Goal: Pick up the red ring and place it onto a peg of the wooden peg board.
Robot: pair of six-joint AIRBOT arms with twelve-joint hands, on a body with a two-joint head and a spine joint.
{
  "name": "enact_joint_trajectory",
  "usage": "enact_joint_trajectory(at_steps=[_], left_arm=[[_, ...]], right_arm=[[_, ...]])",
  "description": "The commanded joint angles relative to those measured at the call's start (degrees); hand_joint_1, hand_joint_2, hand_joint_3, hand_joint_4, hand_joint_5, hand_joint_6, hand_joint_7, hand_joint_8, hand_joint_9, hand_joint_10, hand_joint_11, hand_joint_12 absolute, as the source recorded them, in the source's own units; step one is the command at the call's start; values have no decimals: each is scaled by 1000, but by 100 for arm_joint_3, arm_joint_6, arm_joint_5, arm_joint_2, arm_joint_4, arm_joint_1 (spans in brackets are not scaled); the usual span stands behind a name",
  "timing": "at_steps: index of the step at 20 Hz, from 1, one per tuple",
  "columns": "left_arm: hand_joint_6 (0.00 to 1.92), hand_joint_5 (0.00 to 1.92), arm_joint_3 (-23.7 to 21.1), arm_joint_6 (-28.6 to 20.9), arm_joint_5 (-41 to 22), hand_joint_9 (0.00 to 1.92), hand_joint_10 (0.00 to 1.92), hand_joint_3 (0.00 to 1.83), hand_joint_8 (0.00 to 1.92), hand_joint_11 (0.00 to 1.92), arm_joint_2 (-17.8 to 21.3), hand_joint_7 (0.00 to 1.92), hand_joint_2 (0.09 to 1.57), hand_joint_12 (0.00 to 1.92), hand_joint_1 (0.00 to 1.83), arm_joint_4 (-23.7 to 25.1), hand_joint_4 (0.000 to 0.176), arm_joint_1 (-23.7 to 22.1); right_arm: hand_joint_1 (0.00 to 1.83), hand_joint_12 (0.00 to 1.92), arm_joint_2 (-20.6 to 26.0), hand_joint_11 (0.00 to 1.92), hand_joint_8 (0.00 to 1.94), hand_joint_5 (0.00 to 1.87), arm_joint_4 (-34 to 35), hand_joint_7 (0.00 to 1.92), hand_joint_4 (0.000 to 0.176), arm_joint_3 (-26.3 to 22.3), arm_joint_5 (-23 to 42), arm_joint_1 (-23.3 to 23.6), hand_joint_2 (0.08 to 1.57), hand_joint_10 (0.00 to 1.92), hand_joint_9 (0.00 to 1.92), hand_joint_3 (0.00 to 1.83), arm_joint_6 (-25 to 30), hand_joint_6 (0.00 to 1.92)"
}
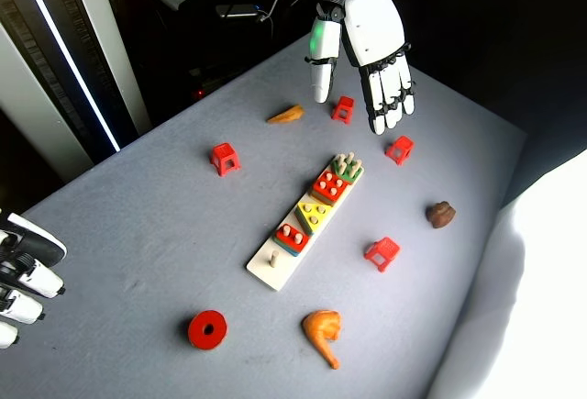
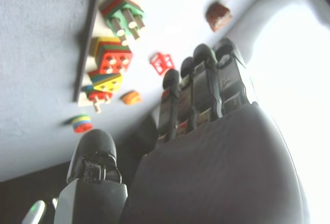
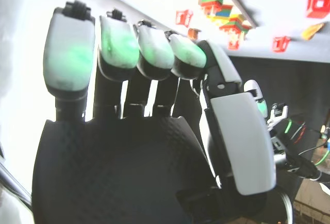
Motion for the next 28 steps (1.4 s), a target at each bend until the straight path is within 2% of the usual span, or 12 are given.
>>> enact_joint_trajectory(at_steps=[1, 2, 3, 4, 7, 8, 11, 12, 13, 19, 21, 28], left_arm=[[3, 13, 15, 21, -209, 0, 11, 216, 6, 0, -10, 3, 1112, 2, 0, 270, 0, -55], [2, 16, 11, 21, -209, 0, 0, 26, 0, 0, -9, 0, 1214, 0, 0, 270, 0, -55], [7, 32, 8, 21, -209, 0, 0, 16, 3, 0, -9, 6, 1219, 0, 0, 270, 0, -55], [6, 32, 11, 21, -209, 0, 0, 17, 1, 0, -9, 4, 1225, 0, 0, 270, 0, -57], [11, 48, 25, 21, -209, 0, 0, 12, 6, 2, -8, 15, 1222, 1, 0, 270, 0, -62], [9, 45, 25, 21, -209, 0, 0, 13, 0, 0, -8, 2, 1227, 0, 0, 270, 0, -66], [1, 31, 25, 21, -210, 0, 0, 14, 0, 0, -7, 0, 1235, 0, 0, 270, 0, -72], [3, 35, 25, 21, -210, 0, 0, 12, 3, 0, -7, 7, 1233, 0, 0, 270, 0, -74], [5, 40, 23, 21, -210, 0, 0, 13, 1, 0, -7, 4, 1238, 0, 0, 270, 0, -75], [0, 42, 42, 21, -210, 0, 0, 9, 0, 0, -8, 10, 1248, 0, 0, 270, 0, -84], [6, 53, 47, 21, -210, 0, 0, 12, 5, 1, -9, 21, 1260, 0, 0, 270, 0, -85], [9, 83, 74, 21, -211, 13, 3, 12, 11, 1, -21, 56, 1281, 0, 0, 269, 0, -97]], right_arm=[[205, 138, 4, 0, 55, 148, 7, 113, 0, 45, 650, -12, 1127, 55, 61, 106, -6, 57], [214, 125, -26, 0, 7, 168, 7, 129, 0, 62, 736, -111, 1171, 12, 79, 12, -6, 8], [49, 24, -67, 0, 1, 102, 7, 69, 0, 78, 814, -214, 1173, 1, 16, 7, -6, 1], [141, 23, -101, 31, 3, 116, 7, 95, 0, 94, 908, -328, 1179, 6, 56, 3, -6, 2], [148, 11, -170, 5, 0, 133, 7, 84, 0, 155, 1017, -473, 1190, 0, 36, 2, -6, 2], [234, 19, -191, 19, 2, 126, 7, 72, 0, 183, 1021, -472, 1177, 0, 32, 0, -6, 2], [1169, 0, -458, 0, 0, 1, 13, 0, 0, 468, 1026, -482, 1104, 0, 0, 0, -48, 0], [1316, 0, -565, 0, 0, 0, 159, 0, 0, 574, 1030, -490, 1049, 0, 0, 0, -229, 0], [1375, 0, -769, 0, 0, 0, 579, 0, 0, 780, 1031, -500, 1058, 0, 0, 0, -592, 0], [1304, 14, -1829, 24, 0, 0, 1173, 0, 0, 1893, 1105, -607, 1064, 0, 0, 0, -794, 0], [1266, 20, -2074, 30, 0, 0, 1267, 0, 0, 2131, 890, -604, 1066, 0, 0, 0, -801, 0], [1340, 53, -2739, 50, 0, 0, 1646, 0, 0, 2583, 478, -445, 1086, 0, 0, 4, -799, 0]])
